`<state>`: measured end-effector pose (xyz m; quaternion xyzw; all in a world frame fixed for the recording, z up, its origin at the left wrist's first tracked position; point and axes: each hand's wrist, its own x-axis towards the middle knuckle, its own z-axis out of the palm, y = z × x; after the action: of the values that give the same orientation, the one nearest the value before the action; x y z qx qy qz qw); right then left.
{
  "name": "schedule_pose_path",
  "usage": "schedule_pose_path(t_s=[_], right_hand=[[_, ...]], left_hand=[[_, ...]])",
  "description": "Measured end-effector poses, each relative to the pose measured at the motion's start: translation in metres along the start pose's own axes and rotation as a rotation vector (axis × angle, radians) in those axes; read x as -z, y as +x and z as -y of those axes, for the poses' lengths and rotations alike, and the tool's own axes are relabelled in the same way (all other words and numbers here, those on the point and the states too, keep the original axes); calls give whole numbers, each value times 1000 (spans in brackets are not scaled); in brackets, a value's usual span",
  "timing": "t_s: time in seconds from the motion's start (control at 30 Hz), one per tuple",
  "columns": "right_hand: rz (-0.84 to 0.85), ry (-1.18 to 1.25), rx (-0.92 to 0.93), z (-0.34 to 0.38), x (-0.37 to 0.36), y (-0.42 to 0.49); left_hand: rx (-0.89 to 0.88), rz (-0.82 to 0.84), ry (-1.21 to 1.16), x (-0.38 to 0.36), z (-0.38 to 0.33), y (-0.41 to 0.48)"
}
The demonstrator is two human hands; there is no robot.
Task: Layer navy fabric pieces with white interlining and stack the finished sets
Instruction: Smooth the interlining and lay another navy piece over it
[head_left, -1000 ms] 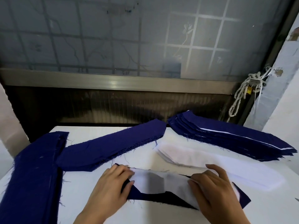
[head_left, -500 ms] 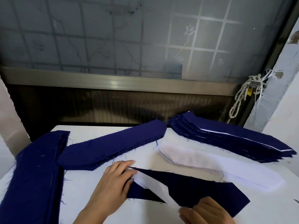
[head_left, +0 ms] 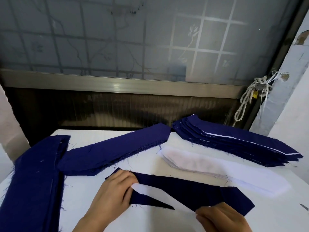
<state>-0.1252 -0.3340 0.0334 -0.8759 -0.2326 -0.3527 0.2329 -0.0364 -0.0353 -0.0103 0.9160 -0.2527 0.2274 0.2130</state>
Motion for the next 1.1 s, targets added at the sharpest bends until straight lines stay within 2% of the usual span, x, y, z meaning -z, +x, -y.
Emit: schedule_pose_path(t_s=[0.13,0.2,0.27,0.33,0.47,0.57,0.63,0.73,0.8,0.87,1.03,1.1], right_hand=[[68,-88,-33,-18,16,-1],[144,-190,-105,-35,22,-4],[227,-181,-227,-48,28,-7],[244,-96,-377,-55,35,-12],[146,160,-638,-63,47,-13],[81,365,-739,-75,54,-4],[39,401,-779,-86,56,-1],[27,326,-830,-101,49,-2],[48,180,-850,-107,40,-6],[99,24,-830,-110,31,-14],[183,-278,-528,-118,20,-28],[184,-331,-489,-117,19,-29]], left_hand=[[77,-173,-9,2,0,-1],[186,-281,-27,4,0,-1],[305,-362,-47,6,0,-1],[399,-368,-67,6,0,0],[478,-370,-69,8,-1,0],[592,-368,-156,9,0,0],[666,-354,-182,8,3,0],[729,-278,-137,7,8,0],[737,-169,-41,6,8,0],[702,-131,19,4,9,1],[685,-139,42,0,9,4],[690,-136,60,0,10,4]])
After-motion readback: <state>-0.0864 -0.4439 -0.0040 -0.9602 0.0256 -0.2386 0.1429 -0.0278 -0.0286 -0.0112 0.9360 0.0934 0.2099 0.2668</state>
